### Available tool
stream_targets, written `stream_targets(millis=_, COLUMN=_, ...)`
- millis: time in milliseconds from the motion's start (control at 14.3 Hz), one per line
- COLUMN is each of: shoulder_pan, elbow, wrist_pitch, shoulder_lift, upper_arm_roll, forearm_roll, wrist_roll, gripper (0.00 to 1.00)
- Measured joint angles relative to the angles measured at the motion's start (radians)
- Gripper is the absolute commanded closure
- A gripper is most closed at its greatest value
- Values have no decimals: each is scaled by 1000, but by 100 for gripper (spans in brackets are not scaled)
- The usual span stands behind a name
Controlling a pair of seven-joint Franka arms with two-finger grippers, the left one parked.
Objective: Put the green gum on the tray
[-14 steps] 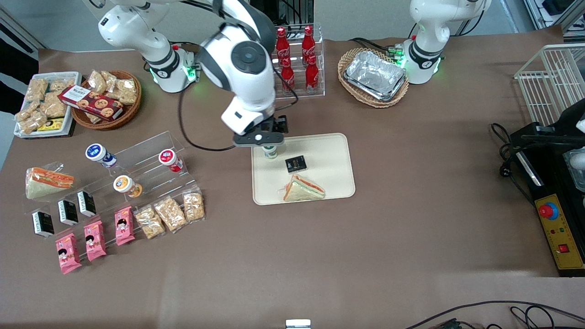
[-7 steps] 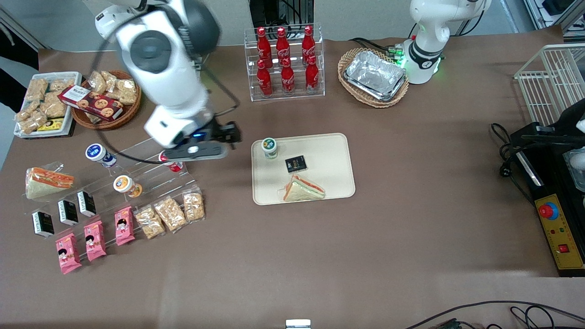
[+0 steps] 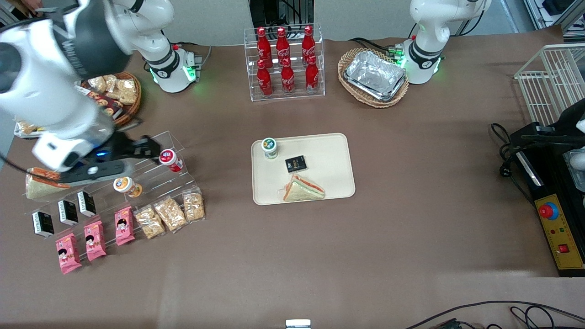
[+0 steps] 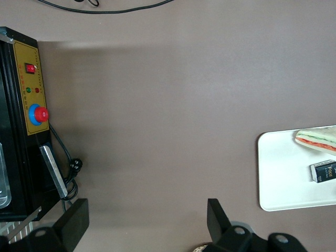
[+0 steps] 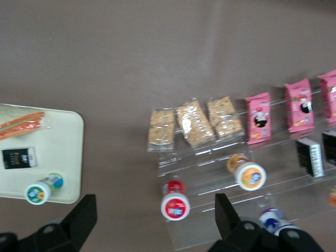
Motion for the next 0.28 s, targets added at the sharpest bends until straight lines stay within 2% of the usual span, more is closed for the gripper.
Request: stream_targets(millis=279, shoulder_pan=-33, elbow=-1, wrist_pitch=0, shoulder_lift=-15, upper_arm_roll=-70, forearm_roll=0, wrist_roll=-143, gripper=0)
